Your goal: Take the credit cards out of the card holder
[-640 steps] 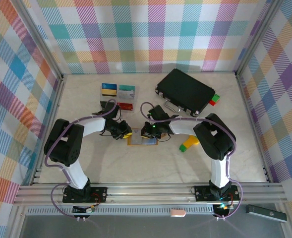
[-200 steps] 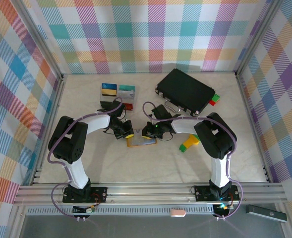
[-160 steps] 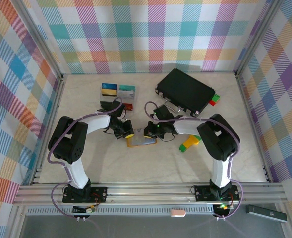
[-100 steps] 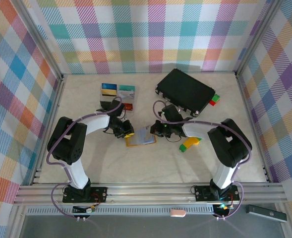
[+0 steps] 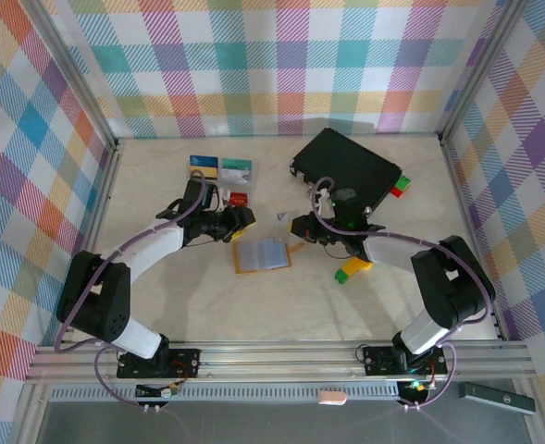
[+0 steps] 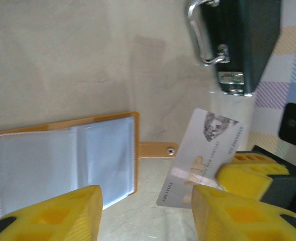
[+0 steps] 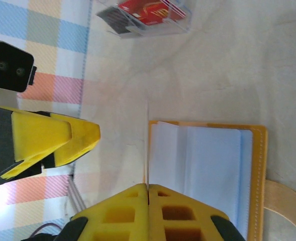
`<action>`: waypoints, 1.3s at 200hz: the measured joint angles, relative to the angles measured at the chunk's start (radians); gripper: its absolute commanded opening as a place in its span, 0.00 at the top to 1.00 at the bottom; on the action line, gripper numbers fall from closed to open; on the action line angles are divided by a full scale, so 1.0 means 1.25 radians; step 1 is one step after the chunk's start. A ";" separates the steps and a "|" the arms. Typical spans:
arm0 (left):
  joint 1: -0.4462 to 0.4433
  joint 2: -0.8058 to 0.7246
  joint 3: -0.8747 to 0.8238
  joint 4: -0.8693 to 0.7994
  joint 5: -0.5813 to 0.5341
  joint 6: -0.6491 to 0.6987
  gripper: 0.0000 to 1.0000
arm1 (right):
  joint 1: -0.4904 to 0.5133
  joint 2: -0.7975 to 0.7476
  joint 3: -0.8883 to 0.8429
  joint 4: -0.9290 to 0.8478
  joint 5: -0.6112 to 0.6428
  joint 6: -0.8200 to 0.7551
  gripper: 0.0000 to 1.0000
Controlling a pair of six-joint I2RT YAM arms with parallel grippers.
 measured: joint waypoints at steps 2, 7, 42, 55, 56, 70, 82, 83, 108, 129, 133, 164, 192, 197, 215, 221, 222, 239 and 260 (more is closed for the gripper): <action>0.000 -0.003 -0.001 0.005 0.002 -0.002 0.41 | -0.002 0.000 -0.002 0.007 -0.006 0.005 1.00; 0.000 -0.010 -0.003 0.016 0.007 -0.005 0.39 | -0.007 -0.001 -0.005 0.023 -0.020 0.012 1.00; 0.000 -0.037 -0.022 0.109 0.068 -0.032 0.33 | -0.028 -0.003 -0.011 0.133 -0.098 0.072 1.00; 0.000 -0.037 -0.032 0.157 0.094 -0.054 0.32 | -0.032 -0.005 -0.011 0.170 -0.119 0.094 1.00; 0.000 -0.037 -0.033 0.159 0.096 -0.055 0.32 | -0.033 -0.005 -0.011 0.172 -0.121 0.095 1.00; -0.001 -0.037 -0.041 0.204 0.122 -0.081 0.31 | -0.033 -0.005 -0.010 0.211 -0.142 0.121 1.00; -0.003 -0.037 -0.042 0.229 0.139 -0.094 0.31 | -0.035 -0.005 -0.010 0.237 -0.156 0.140 1.00; -0.003 -0.037 -0.042 0.230 0.140 -0.094 0.31 | -0.036 -0.005 -0.010 0.240 -0.158 0.143 1.00; -0.006 -0.037 -0.042 0.264 0.164 -0.107 0.33 | -0.038 -0.005 -0.010 0.287 -0.186 0.180 1.00; -0.009 -0.037 -0.042 0.282 0.182 -0.118 0.38 | -0.038 -0.005 -0.009 0.320 -0.204 0.209 1.00; -0.009 -0.037 -0.042 0.287 0.186 -0.118 0.40 | -0.038 -0.005 -0.008 0.326 -0.208 0.214 1.00; -0.013 -0.037 -0.042 0.326 0.215 -0.138 0.54 | -0.038 0.002 -0.001 0.365 -0.229 0.248 1.00; -0.018 -0.037 -0.040 0.353 0.231 -0.146 0.65 | -0.038 0.016 0.009 0.396 -0.244 0.278 1.00; -0.018 -0.037 -0.039 0.355 0.234 -0.151 0.67 | -0.038 0.018 0.009 0.402 -0.246 0.282 1.00; -0.019 -0.037 -0.038 0.366 0.245 -0.157 0.73 | -0.038 0.025 0.010 0.415 -0.250 0.292 1.00; -0.019 -0.037 -0.038 0.372 0.246 -0.158 0.74 | -0.038 0.027 0.010 0.417 -0.250 0.297 1.00; -0.019 -0.037 -0.038 0.373 0.246 -0.158 0.75 | -0.038 0.027 0.010 0.417 -0.250 0.298 1.00; -0.019 -0.037 -0.037 0.377 0.249 -0.160 0.81 | -0.038 0.028 0.010 0.424 -0.253 0.301 1.00; -0.019 -0.036 -0.032 0.368 0.251 -0.152 0.92 | -0.038 0.028 0.013 0.425 -0.258 0.301 1.00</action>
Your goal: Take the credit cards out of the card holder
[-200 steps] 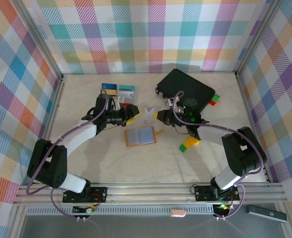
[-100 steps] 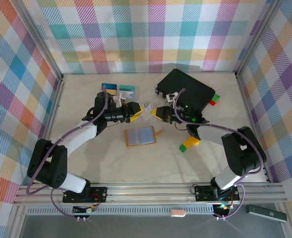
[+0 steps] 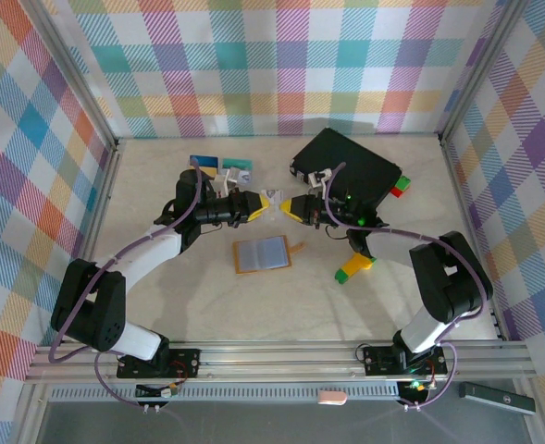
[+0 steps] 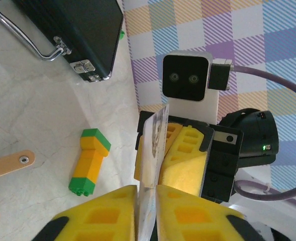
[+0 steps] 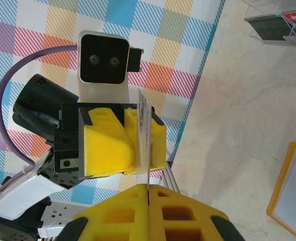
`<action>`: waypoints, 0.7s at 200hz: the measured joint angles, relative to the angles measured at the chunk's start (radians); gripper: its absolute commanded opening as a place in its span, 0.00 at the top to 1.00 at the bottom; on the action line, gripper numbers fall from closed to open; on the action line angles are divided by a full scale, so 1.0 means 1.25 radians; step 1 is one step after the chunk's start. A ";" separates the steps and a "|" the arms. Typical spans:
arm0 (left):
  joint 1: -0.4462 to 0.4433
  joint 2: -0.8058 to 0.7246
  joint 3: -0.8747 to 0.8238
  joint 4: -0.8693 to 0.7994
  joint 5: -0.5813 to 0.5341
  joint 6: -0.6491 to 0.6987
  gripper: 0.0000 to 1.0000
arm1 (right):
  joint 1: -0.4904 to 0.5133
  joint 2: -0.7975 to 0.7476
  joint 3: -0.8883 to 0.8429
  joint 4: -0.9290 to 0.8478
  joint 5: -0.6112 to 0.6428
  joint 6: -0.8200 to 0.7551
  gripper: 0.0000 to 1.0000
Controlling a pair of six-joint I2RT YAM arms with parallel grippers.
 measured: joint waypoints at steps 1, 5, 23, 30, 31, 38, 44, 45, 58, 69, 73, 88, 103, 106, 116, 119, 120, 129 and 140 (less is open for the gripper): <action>0.000 0.000 0.000 -0.001 0.000 0.002 0.93 | 0.000 0.000 0.000 0.000 0.000 0.000 1.00; 0.000 0.000 0.002 -0.005 -0.001 0.002 0.96 | 0.000 0.000 0.001 -0.001 0.000 -0.001 1.00; 0.000 0.001 0.019 -0.033 -0.002 0.026 1.00 | -0.002 0.000 0.008 -0.037 0.001 -0.015 0.96; 0.000 0.001 0.023 -0.047 -0.005 0.038 1.00 | -0.002 -0.002 0.013 -0.057 0.003 -0.027 0.92; 0.000 0.001 0.024 -0.052 -0.006 0.041 1.00 | -0.002 -0.003 0.014 -0.063 0.003 -0.031 0.92; 0.000 0.001 0.028 -0.070 -0.010 0.053 1.00 | -0.002 -0.010 0.021 -0.100 0.009 -0.051 0.88; 0.001 0.001 0.032 -0.086 -0.013 0.065 1.00 | -0.002 -0.019 0.027 -0.137 0.017 -0.071 0.85; 0.001 0.001 0.032 -0.089 -0.014 0.067 1.00 | -0.002 -0.020 0.027 -0.144 0.018 -0.074 0.85; 0.007 -0.003 0.042 -0.135 -0.026 0.097 1.00 | 0.000 -0.051 0.040 -0.250 0.046 -0.131 0.75; 0.013 -0.011 0.049 -0.186 -0.049 0.126 1.00 | -0.002 -0.085 0.053 -0.343 0.081 -0.183 0.67; 0.017 -0.016 0.052 -0.211 -0.062 0.141 1.00 | -0.005 -0.100 0.060 -0.377 0.096 -0.202 0.65; 0.035 -0.036 0.055 -0.292 -0.109 0.181 1.00 | -0.011 -0.152 0.085 -0.489 0.152 -0.273 0.54; 0.061 -0.063 0.056 -0.379 -0.169 0.218 1.00 | -0.016 -0.198 0.115 -0.596 0.218 -0.341 0.43; 0.067 -0.069 0.056 -0.397 -0.183 0.226 1.00 | -0.016 -0.205 0.120 -0.616 0.232 -0.346 0.41; 0.084 -0.087 0.058 -0.450 -0.230 0.244 1.00 | -0.019 -0.228 0.138 -0.679 0.284 -0.391 0.35; 0.088 -0.092 0.058 -0.465 -0.242 0.249 1.00 | -0.019 -0.233 0.142 -0.696 0.298 -0.397 0.33; 0.089 -0.094 0.058 -0.469 -0.246 0.249 1.00 | -0.019 -0.234 0.143 -0.700 0.303 -0.399 0.32; 0.104 -0.109 0.059 -0.512 -0.291 0.262 1.00 | -0.020 -0.248 0.153 -0.749 0.352 -0.431 0.26; 0.117 -0.128 0.060 -0.559 -0.340 0.274 1.00 | -0.020 -0.262 0.158 -0.797 0.408 -0.461 0.19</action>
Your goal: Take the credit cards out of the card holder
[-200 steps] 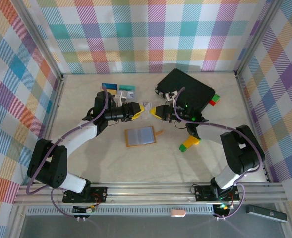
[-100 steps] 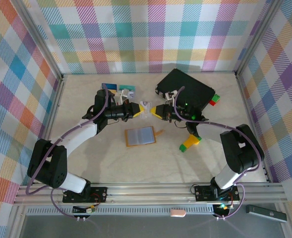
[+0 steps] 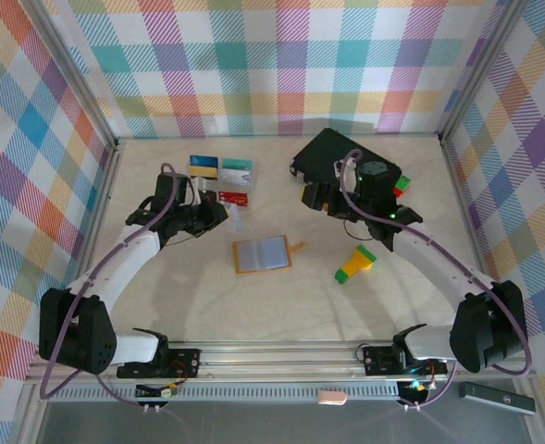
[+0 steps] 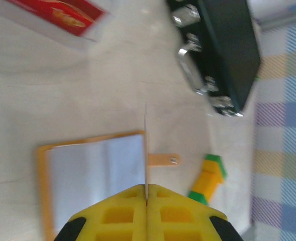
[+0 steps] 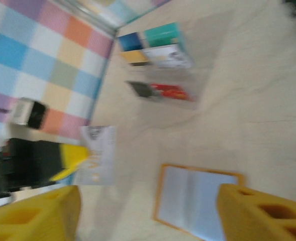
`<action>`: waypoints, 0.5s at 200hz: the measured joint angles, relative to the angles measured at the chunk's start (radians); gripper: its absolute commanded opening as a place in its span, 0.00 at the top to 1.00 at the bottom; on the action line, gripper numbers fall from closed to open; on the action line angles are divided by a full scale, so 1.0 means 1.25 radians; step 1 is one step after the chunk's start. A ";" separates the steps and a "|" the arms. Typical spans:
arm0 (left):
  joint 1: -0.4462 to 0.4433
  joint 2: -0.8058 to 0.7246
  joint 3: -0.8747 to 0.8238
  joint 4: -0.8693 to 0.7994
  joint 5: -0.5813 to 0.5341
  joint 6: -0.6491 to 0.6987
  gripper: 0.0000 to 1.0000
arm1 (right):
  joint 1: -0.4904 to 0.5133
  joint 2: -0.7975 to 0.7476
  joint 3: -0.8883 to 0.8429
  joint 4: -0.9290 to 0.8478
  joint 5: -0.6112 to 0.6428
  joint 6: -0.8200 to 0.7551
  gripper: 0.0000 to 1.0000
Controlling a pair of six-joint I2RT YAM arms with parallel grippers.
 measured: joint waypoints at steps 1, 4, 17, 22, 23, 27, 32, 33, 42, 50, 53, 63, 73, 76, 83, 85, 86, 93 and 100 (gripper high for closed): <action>0.001 -0.001 0.000 -0.002 -0.003 0.000 1.00 | 0.000 -0.001 0.000 -0.003 0.004 -0.002 0.18; 0.002 -0.005 0.000 -0.013 -0.016 0.002 1.00 | 0.000 -0.005 0.000 -0.017 0.022 -0.017 0.17; 0.009 -0.024 0.003 -0.057 -0.063 0.013 1.00 | 0.000 -0.017 0.000 -0.062 0.081 -0.046 0.09; 0.009 -0.031 0.005 -0.069 -0.075 0.016 1.00 | 0.000 -0.023 -0.001 -0.076 0.105 -0.056 0.07; 0.009 -0.032 0.005 -0.071 -0.078 0.016 1.00 | 0.000 -0.023 -0.001 -0.078 0.108 -0.059 0.07; 0.009 -0.037 0.007 -0.077 -0.085 0.017 1.00 | 0.000 -0.027 -0.002 -0.085 0.123 -0.064 0.06; 0.009 -0.041 0.010 -0.085 -0.092 0.018 1.00 | 0.000 -0.032 -0.002 -0.094 0.141 -0.075 0.04; 0.009 -0.042 0.011 -0.086 -0.094 0.018 1.00 | 0.000 -0.033 -0.002 -0.095 0.144 -0.076 0.04; 0.009 -0.047 0.014 -0.090 -0.104 0.017 1.00 | 0.000 -0.042 -0.002 -0.104 0.172 -0.087 0.02; 0.006 -0.048 0.021 -0.093 -0.113 0.015 1.00 | 0.000 -0.048 -0.002 -0.108 0.193 -0.098 0.00; 0.004 -0.048 0.023 -0.092 -0.116 0.015 1.00 | 0.000 -0.049 -0.002 -0.108 0.200 -0.103 0.01; -0.003 -0.044 0.032 -0.094 -0.131 0.009 1.00 | 0.000 -0.053 -0.002 -0.110 0.221 -0.111 0.01; -0.017 -0.036 0.048 -0.099 -0.148 -0.002 1.00 | 0.000 -0.053 -0.002 -0.112 0.237 -0.120 0.01; -0.022 -0.032 0.053 -0.101 -0.155 -0.007 1.00 | 0.000 -0.053 -0.002 -0.112 0.240 -0.124 0.01; -0.036 -0.018 0.070 -0.104 -0.170 -0.017 1.00 | 0.000 -0.053 -0.004 -0.113 0.248 -0.129 0.01; -0.040 -0.014 0.074 -0.103 -0.173 -0.019 1.00 | 0.000 -0.053 -0.004 -0.113 0.251 -0.130 0.01; -0.042 -0.013 0.076 -0.103 -0.174 -0.020 1.00 | 0.000 -0.053 -0.004 -0.113 0.251 -0.130 0.01; -0.056 0.003 0.092 -0.103 -0.190 -0.033 1.00 | -0.001 -0.053 -0.005 -0.113 0.258 -0.136 0.01; -0.070 0.023 0.111 -0.103 -0.210 -0.050 1.00 | -0.001 -0.053 -0.007 -0.113 0.264 -0.141 0.01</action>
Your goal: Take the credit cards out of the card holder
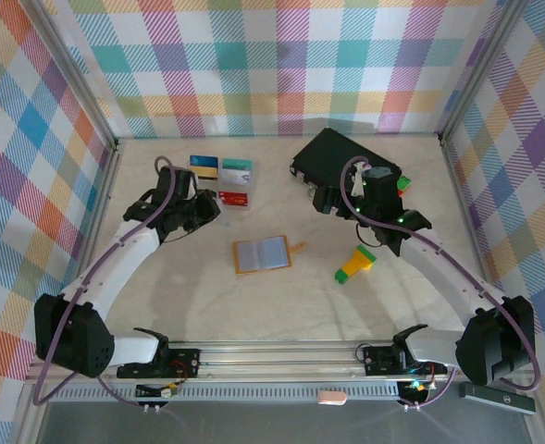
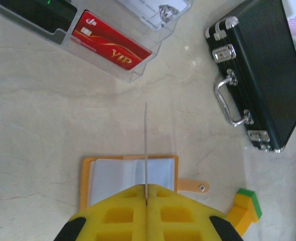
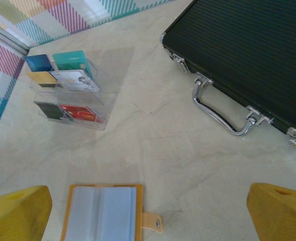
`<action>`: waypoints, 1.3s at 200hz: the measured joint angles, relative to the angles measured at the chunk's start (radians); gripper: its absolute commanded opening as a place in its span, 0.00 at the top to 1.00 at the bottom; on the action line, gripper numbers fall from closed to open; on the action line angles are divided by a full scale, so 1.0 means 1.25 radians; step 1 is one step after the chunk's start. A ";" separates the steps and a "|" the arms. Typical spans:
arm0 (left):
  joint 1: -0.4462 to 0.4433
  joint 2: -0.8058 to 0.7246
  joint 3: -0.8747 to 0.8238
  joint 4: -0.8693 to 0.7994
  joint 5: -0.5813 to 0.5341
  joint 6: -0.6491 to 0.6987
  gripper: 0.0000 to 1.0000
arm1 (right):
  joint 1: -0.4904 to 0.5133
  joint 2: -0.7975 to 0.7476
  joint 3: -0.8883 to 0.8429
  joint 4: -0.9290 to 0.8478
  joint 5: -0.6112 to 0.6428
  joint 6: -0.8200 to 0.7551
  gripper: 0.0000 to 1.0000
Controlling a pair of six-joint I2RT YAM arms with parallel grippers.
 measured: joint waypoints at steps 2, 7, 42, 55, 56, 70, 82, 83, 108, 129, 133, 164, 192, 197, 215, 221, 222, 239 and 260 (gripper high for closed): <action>-0.005 0.006 0.006 0.000 -0.006 -0.007 1.00 | 0.000 0.000 -0.001 0.000 0.002 -0.002 0.01; -0.013 0.020 0.019 0.000 -0.020 -0.018 1.00 | 0.000 0.000 -0.002 0.000 0.005 -0.006 0.01; -0.060 0.135 0.136 -0.007 -0.139 -0.147 1.00 | 0.000 0.007 -0.002 0.000 0.018 -0.029 0.01; -0.067 0.177 0.182 -0.013 -0.184 -0.208 1.00 | 0.000 0.013 -0.002 0.000 0.020 -0.032 0.01; -0.068 0.181 0.186 -0.014 -0.189 -0.215 1.00 | 0.000 0.013 -0.002 0.000 0.021 -0.032 0.01; -0.069 0.220 0.226 -0.024 -0.233 -0.290 1.00 | 0.000 0.021 -0.002 0.000 0.023 -0.040 0.01; -0.069 0.251 0.252 -0.032 -0.265 -0.356 1.00 | 0.000 0.027 -0.002 -0.003 0.023 -0.050 0.01; -0.069 0.256 0.255 -0.033 -0.270 -0.366 1.00 | 0.000 0.027 -0.002 -0.003 0.023 -0.051 0.01; -0.069 0.324 0.299 -0.055 -0.312 -0.497 1.00 | -0.002 0.030 -0.002 -0.013 0.023 -0.073 0.01; -0.070 0.386 0.337 -0.071 -0.332 -0.590 1.00 | -0.007 0.030 -0.002 -0.018 0.027 -0.096 0.01; -0.071 0.396 0.344 -0.074 -0.335 -0.601 1.00 | -0.008 0.030 -0.002 -0.020 0.027 -0.099 0.01; -0.078 0.464 0.414 -0.103 -0.378 -0.685 1.00 | -0.014 0.030 -0.002 -0.030 0.029 -0.114 0.01; -0.084 0.495 0.456 -0.111 -0.409 -0.733 1.00 | -0.016 0.027 -0.002 -0.031 0.029 -0.115 0.01; -0.084 0.502 0.465 -0.113 -0.415 -0.738 1.00 | -0.016 0.027 -0.002 -0.031 0.029 -0.115 0.01; -0.085 0.529 0.501 -0.118 -0.424 -0.761 1.00 | -0.016 0.024 -0.002 -0.031 0.029 -0.115 0.01; -0.085 0.540 0.514 -0.121 -0.425 -0.769 1.00 | -0.016 0.023 -0.002 -0.031 0.029 -0.115 0.01; -0.085 0.542 0.515 -0.122 -0.425 -0.770 1.00 | -0.016 0.023 -0.002 -0.031 0.029 -0.115 0.01; -0.086 0.569 0.542 -0.129 -0.429 -0.785 1.00 | -0.017 0.021 -0.002 -0.031 0.029 -0.115 0.01; -0.088 0.593 0.557 -0.130 -0.430 -0.796 1.00 | -0.020 0.018 -0.002 -0.031 0.029 -0.115 0.01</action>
